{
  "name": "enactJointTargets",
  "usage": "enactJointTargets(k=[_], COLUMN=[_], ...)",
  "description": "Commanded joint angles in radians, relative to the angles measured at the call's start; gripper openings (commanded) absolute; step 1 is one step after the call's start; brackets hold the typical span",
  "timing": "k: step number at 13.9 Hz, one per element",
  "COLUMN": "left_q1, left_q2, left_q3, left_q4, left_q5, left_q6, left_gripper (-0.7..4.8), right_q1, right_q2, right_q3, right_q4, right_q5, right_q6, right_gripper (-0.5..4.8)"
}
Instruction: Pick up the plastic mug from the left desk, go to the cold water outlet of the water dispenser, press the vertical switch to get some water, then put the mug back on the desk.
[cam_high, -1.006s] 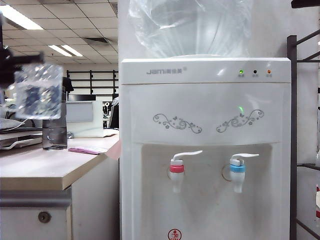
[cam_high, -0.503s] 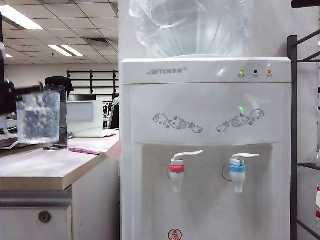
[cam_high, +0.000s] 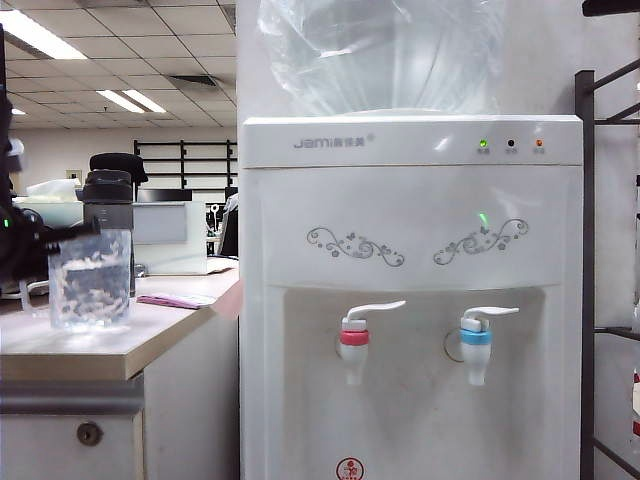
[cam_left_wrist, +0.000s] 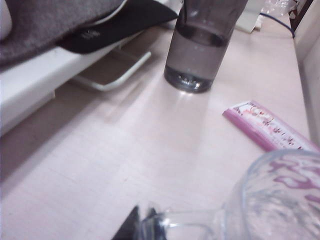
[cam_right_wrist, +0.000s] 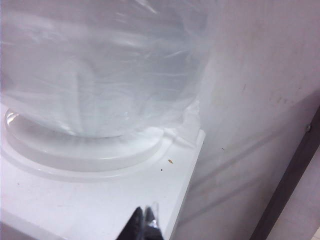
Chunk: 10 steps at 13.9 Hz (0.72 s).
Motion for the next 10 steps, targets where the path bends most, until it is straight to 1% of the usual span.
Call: enactJointTargets(k=[1, 6, 7, 10], left_q1=[0.001, 0.001, 0.001, 0.001], left_q2=[0.053, 0.086, 0.086, 0.086], left_q3=[0.007, 0.007, 0.007, 0.007], left_q4=[0.114, 0.113, 0.113, 0.114], left_q5=[-0.003, -0.003, -0.027, -0.027], left_q6=[-0.016, -0.026, -0.027, -0.027], left_gripper=[-0.05, -0.05, -0.05, -0.05], right_q1=[0.001, 0.001, 0.001, 0.001], right_q2=[-0.003, -0.003, -0.002, -0.003], right_q3=[0.006, 0.006, 0.006, 0.006], right_q4=[0.01, 0.01, 0.01, 0.01], right_q5=[-0.001, -0.001, -0.001, -0.001], right_q6=[0.005, 0.005, 0.005, 0.005], right_gripper=[-0.05, -0.05, -0.05, -0.05])
